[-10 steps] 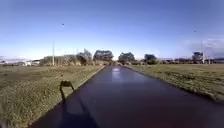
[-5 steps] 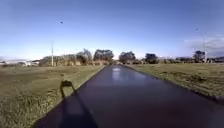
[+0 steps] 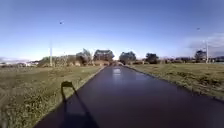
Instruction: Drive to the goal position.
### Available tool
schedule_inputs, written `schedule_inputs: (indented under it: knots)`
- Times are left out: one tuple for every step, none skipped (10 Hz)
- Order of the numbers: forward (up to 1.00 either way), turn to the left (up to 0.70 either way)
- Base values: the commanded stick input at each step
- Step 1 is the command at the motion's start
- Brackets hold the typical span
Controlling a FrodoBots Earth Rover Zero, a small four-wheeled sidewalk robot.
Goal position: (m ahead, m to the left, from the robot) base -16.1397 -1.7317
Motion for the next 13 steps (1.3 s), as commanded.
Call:
schedule_inputs:
  knots:
    - [1.00,0.00]
    - [1.00,0.00]
    - [1.00,0.00]
    - [1.00,0.00]
    - [1.00,0.00]
    - [1.00,0.00]
    - [1.00,0.00]
    - [1.00,0.00]
    - [1.00,0.00]
    - [1.00,0.00]
    - [1.00,0.00]
    - [1.00,0.00]
    - [1.00,0.00]
